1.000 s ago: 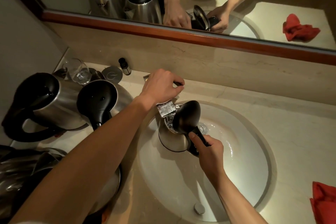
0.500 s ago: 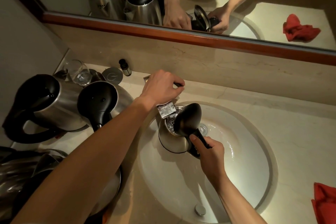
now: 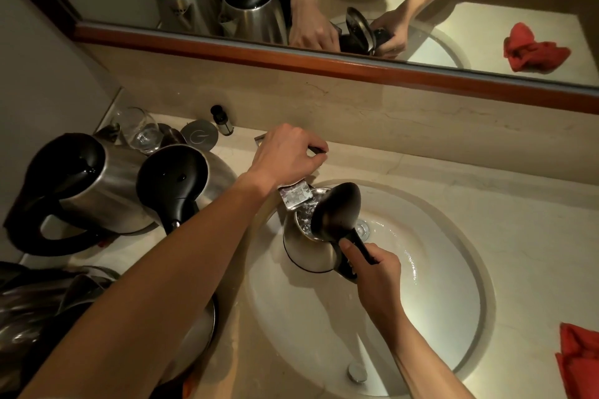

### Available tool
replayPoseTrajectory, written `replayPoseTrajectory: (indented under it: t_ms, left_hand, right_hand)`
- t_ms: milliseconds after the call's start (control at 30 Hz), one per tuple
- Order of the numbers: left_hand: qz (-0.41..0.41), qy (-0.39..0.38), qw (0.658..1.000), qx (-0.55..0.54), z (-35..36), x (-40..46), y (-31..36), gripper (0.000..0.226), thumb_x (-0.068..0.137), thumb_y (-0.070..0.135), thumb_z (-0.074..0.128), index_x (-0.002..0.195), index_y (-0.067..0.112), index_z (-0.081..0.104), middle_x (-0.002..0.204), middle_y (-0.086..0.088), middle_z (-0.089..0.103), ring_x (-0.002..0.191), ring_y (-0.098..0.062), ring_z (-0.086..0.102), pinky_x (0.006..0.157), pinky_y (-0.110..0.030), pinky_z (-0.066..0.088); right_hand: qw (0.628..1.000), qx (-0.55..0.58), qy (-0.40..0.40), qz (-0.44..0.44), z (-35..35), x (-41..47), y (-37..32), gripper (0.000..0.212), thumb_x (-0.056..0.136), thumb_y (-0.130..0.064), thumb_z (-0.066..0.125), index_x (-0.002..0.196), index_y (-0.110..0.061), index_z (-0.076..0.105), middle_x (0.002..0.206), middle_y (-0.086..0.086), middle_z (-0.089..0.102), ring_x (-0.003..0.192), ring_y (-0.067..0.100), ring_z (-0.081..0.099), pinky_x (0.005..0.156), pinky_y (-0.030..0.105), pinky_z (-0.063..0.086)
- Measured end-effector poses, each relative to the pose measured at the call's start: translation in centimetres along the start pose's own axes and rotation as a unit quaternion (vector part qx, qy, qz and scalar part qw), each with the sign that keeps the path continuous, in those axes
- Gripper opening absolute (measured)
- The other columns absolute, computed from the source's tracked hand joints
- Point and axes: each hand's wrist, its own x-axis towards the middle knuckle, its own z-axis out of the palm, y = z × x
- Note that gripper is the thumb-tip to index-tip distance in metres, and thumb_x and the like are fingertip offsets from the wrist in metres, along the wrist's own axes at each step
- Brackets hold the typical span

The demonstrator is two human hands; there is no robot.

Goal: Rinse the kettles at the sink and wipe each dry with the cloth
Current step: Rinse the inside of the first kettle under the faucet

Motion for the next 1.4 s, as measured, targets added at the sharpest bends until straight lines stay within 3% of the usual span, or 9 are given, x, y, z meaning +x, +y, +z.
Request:
replayPoseTrajectory:
  t_ms: [133, 267, 600, 733, 867, 1067, 1267, 1400]
  left_hand:
    - [-0.006, -0.003, 1.0, -0.002, 0.06, 0.02, -0.1, 0.021, 0.089, 0.038, 0.063, 0.101, 0.031, 0.078, 0.102, 0.011, 0.076, 0.098, -0.019, 0.068, 0.082, -0.037, 0.054]
    - [-0.007, -0.002, 1.0, -0.001, 0.08, 0.06, -0.14, 0.021, 0.088, 0.037, 0.063, 0.101, 0.031, 0.078, 0.102, 0.011, 0.076, 0.099, -0.018, 0.068, 0.082, -0.036, 0.053]
    - [-0.004, -0.004, 1.0, -0.003, 0.03, 0.02, -0.12, 0.021, 0.089, 0.037, 0.063, 0.102, 0.031, 0.078, 0.102, 0.012, 0.076, 0.097, -0.016, 0.069, 0.082, -0.036, 0.054]
    - [-0.003, -0.004, 1.0, -0.003, 0.08, -0.03, -0.09, 0.021, 0.088, 0.037, 0.063, 0.101, 0.031, 0.078, 0.102, 0.011, 0.076, 0.097, -0.018, 0.069, 0.081, -0.037, 0.054]
    - [-0.003, -0.001, 1.0, -0.001, 0.02, -0.02, -0.01, 0.021, 0.088, 0.036, 0.063, 0.1, 0.031, 0.078, 0.1, 0.01, 0.077, 0.095, -0.019, 0.069, 0.08, -0.037, 0.054]
    - [0.001, -0.003, 1.0, 0.0, 0.0, -0.02, -0.08, 0.02, 0.089, 0.036, 0.063, 0.1, 0.031, 0.078, 0.099, 0.011, 0.077, 0.094, -0.019, 0.069, 0.08, -0.037, 0.054]
    - [-0.003, -0.006, 1.0, 0.006, 0.1, 0.01, -0.08, 0.021, 0.089, 0.037, 0.062, 0.101, 0.033, 0.078, 0.1, 0.011, 0.076, 0.094, -0.019, 0.068, 0.078, -0.034, 0.052]
    - [0.003, 0.0, 1.0, 0.009, 0.08, 0.03, -0.05, 0.02, 0.09, 0.035, 0.062, 0.101, 0.032, 0.078, 0.099, 0.012, 0.076, 0.093, -0.019, 0.068, 0.075, -0.032, 0.05]
  right_hand:
    - [1.0, 0.008, -0.004, 0.006, 0.15, -0.12, -0.52, 0.056, 0.068, -0.049, 0.076, 0.054, -0.008, 0.041, 0.056, -0.001, 0.036, 0.056, 0.017, 0.031, 0.064, 0.037, 0.031]
    - [1.0, 0.008, 0.001, 0.011, 0.23, 0.01, -0.46, 0.059, 0.062, -0.057, 0.073, 0.054, -0.008, 0.042, 0.056, 0.0, 0.037, 0.057, 0.018, 0.033, 0.064, 0.039, 0.035]
    - [1.0, 0.004, -0.006, 0.009, 0.26, 0.05, -0.24, 0.054, 0.065, -0.054, 0.075, 0.053, -0.01, 0.046, 0.054, -0.001, 0.039, 0.058, 0.018, 0.034, 0.064, 0.039, 0.037]
    - [1.0, 0.017, -0.009, 0.01, 0.15, 0.03, -0.31, 0.048, 0.081, -0.029, 0.081, 0.051, -0.014, 0.047, 0.055, 0.0, 0.038, 0.054, 0.014, 0.034, 0.065, 0.039, 0.036]
    - [1.0, 0.024, -0.015, 0.01, 0.11, -0.01, -0.38, 0.058, 0.065, -0.051, 0.073, 0.055, -0.004, 0.042, 0.056, 0.003, 0.036, 0.056, 0.017, 0.034, 0.064, 0.039, 0.037]
    - [0.999, 0.026, -0.019, -0.004, -0.01, -0.14, -0.85, 0.059, 0.069, -0.042, 0.074, 0.06, 0.004, 0.038, 0.058, 0.004, 0.032, 0.056, 0.016, 0.03, 0.06, 0.032, 0.03]
    - [0.999, 0.03, -0.03, -0.004, 0.05, -0.16, -0.65, 0.047, 0.067, -0.046, 0.075, 0.056, -0.013, 0.043, 0.058, 0.0, 0.032, 0.056, 0.014, 0.03, 0.06, 0.032, 0.034]
    - [0.999, 0.032, -0.024, -0.013, 0.05, 0.06, -0.01, 0.048, 0.084, -0.018, 0.08, 0.053, -0.016, 0.044, 0.057, -0.001, 0.033, 0.053, 0.01, 0.031, 0.053, 0.021, 0.034]
